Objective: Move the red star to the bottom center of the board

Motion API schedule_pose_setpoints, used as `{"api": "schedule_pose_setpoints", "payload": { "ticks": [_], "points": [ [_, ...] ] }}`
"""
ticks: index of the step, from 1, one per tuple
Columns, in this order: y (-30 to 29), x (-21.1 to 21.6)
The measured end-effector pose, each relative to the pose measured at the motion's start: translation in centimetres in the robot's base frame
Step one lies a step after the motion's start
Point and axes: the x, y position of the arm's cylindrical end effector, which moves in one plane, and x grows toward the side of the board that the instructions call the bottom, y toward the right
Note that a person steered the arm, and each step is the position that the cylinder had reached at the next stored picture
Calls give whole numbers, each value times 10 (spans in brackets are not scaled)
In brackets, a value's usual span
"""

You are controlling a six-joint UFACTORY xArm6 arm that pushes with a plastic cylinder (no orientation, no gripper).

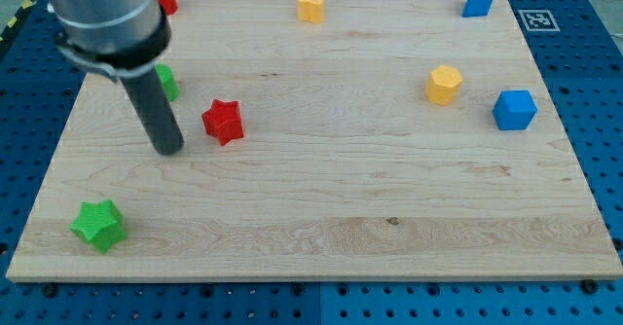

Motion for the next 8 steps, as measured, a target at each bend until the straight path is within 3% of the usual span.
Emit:
{"api": "schedule_pose_setpoints", "payload": {
  "ticks": [2, 5, 8],
  "points": [
    [1, -23],
    [107, -20],
    [154, 33]
  ]
}}
